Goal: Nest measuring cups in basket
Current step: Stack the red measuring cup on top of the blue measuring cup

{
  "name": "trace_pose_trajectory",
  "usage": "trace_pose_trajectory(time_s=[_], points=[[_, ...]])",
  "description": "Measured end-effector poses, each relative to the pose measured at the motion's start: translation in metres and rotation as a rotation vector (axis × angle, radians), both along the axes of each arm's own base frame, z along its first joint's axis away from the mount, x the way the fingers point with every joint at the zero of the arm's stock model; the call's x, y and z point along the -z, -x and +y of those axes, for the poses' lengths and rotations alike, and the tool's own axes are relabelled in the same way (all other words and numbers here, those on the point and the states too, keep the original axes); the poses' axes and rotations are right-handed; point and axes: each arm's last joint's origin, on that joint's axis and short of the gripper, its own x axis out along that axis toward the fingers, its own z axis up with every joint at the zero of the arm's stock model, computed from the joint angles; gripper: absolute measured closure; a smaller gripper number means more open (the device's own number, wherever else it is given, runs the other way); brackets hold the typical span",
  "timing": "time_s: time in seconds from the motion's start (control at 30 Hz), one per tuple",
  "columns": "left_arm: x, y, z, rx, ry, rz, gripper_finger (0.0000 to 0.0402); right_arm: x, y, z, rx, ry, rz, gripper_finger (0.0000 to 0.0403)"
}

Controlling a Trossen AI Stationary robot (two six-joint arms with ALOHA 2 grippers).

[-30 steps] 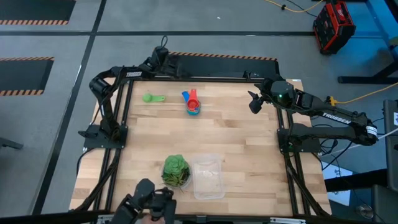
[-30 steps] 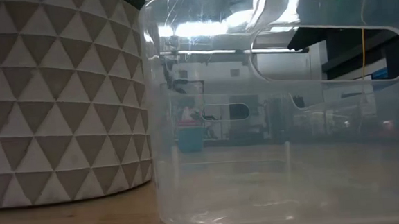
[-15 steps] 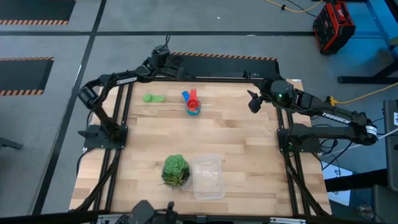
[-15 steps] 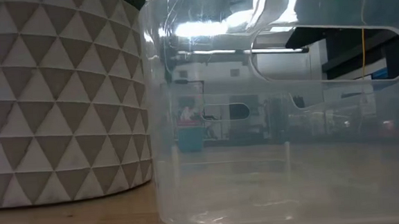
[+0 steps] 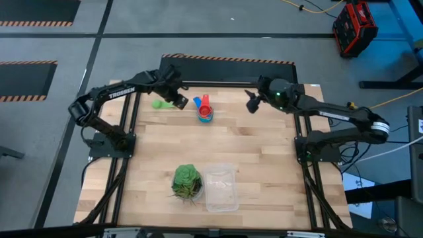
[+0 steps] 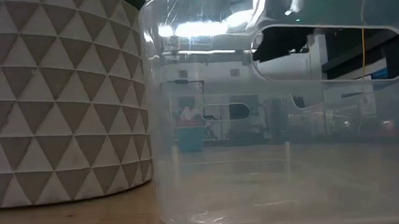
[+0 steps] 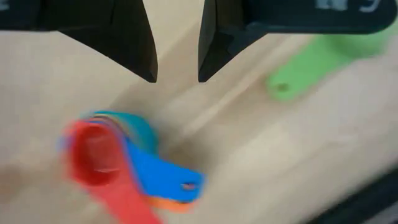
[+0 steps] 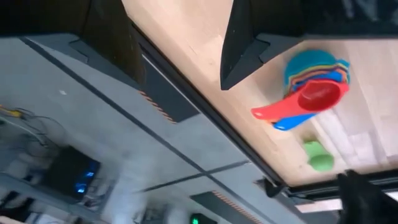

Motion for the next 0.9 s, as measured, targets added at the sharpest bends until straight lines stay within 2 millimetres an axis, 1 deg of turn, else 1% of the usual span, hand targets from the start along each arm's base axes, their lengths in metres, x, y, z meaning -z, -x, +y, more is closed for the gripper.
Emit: trace_pose_trajectory(time_s=[0.07,0.13,0.2,0.37,0.47,0.67,0.9], points=[[0.005,-0.004,-0.001,-0.02,-0.056,0.074,0.0293,0.008,-0.01,-0.006,-0.016,-0.008,-0.009,0.0191],[0.011,-0.008,-0.002,-0.026,-0.072,0.12,0.0293,0.016,-0.019,-0.012,-0.022,-0.011,-0.018,0.0191],[0.014,-0.013,-0.001,-0.027,-0.097,0.127,0.0293,0.024,-0.027,-0.017,-0.036,-0.018,-0.021,0.0191],[0.033,-0.028,0.001,-0.007,-0.092,0.151,0.0293,0.044,-0.044,-0.025,-0.043,-0.019,-0.029,0.0191],[0.046,-0.035,0.002,0.0,-0.084,0.178,0.0293,0.054,-0.054,-0.028,-0.104,-0.034,-0.055,0.0191],[0.064,-0.051,0.006,0.014,-0.096,0.162,0.0293,0.07,-0.067,-0.032,-0.201,-0.056,-0.096,0.0191],[0.074,-0.062,0.012,0.013,-0.131,0.111,0.0293,0.087,-0.073,-0.035,-0.179,-0.115,-0.095,0.0191]])
